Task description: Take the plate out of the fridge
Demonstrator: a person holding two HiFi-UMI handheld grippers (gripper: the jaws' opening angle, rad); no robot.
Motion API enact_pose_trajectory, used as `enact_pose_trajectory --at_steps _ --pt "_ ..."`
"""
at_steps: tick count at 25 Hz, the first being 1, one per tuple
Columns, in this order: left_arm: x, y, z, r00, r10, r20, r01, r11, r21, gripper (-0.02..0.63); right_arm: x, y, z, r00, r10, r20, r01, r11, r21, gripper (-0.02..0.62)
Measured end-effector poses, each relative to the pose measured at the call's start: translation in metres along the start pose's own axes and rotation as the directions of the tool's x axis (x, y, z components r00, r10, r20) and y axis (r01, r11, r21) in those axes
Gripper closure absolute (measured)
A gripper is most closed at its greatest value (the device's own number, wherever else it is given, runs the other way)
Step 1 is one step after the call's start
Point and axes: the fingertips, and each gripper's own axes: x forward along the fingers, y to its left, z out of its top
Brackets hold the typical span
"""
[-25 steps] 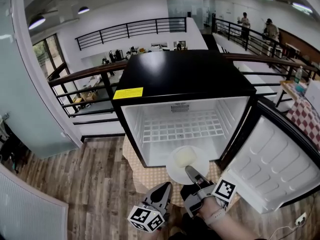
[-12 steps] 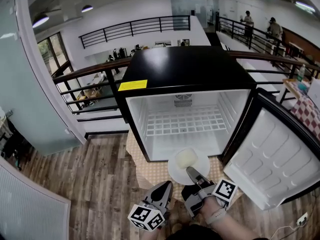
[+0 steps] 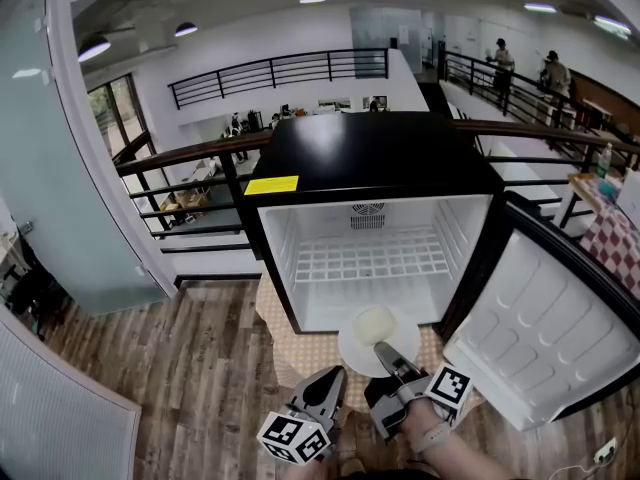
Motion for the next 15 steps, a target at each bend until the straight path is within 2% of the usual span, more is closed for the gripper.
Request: enact_pose_trajectory --at_steps 15 --pt "-0.017 -0.028 -0.010 0.999 0.038 -0.005 -0.038 0.999 -0.011 0.597 -0.038 -0.014 -0.009 0.998 -0.046 -0.043 0.048 0.999 0.025 0.554"
